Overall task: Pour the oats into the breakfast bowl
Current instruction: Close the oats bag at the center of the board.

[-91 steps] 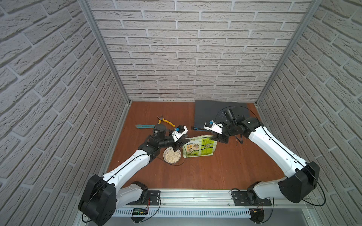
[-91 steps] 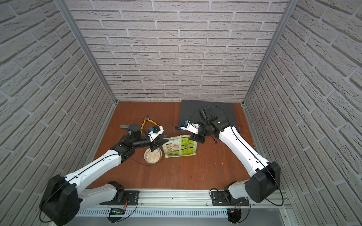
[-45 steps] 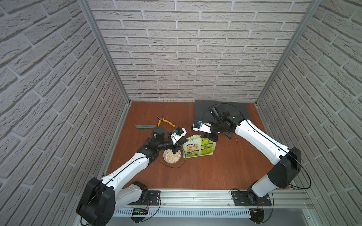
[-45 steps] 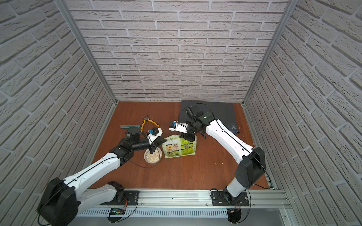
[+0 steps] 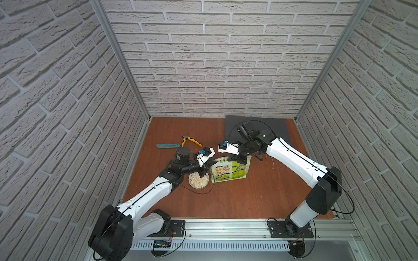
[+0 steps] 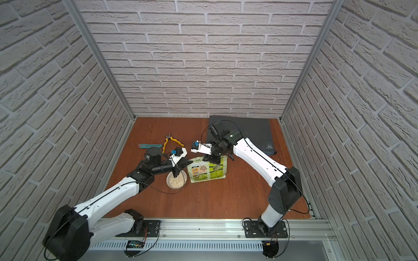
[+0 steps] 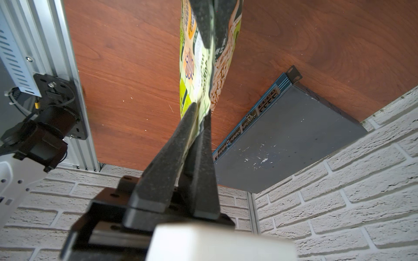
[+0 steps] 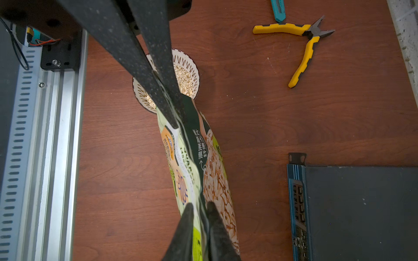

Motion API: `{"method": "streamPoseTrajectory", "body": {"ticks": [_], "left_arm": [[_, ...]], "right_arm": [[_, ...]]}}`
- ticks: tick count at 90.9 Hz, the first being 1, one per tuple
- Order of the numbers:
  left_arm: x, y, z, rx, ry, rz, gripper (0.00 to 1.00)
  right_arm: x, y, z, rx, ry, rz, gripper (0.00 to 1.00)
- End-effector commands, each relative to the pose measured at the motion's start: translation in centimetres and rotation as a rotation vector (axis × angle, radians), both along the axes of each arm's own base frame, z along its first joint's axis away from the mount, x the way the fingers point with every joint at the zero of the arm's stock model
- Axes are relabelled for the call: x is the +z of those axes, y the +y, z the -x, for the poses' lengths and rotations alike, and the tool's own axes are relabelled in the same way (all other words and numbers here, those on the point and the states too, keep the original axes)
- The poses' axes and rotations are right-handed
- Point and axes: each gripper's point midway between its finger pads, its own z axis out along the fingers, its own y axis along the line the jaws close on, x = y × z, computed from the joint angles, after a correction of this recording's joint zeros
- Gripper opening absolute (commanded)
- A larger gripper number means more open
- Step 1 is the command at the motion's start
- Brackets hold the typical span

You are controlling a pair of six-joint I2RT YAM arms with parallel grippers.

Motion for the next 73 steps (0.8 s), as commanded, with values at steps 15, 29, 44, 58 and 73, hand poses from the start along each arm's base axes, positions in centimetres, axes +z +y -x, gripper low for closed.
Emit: {"method": "streamPoseTrajectory", "body": {"ticks": [15, 29, 44, 58, 73], "left_arm": [[2.1, 0.0, -0.2, -0.001, -0.079, 0.052, 0.0], [2.2, 0.1, -0.2, 0.001, -0.086, 0.051, 0.0], [2.2, 0.2, -0.3, 0.004, -0.086, 0.05, 0.0], [2.2, 0.5, -0.4, 0.018, -0.084, 0.048, 0.16], [2.8, 1.5, -0.9, 0.089, -0.086, 0.053, 0.41]], "right_arm": [[1.1, 2.5, -0.2, 0.023, 0.008, -0.087, 0.04], [1.4, 2.7, -0.5, 0.012, -0.007, -0.098, 0.24], [0.9, 1.8, -0.7, 0.001, -0.015, -0.048, 0.04], [2.0, -0.6, -2.0, -0.098, -0.061, -0.02, 0.39], [5.5, -2.4, -2.1, -0.181, -0.118, -0.106, 0.65]]}}
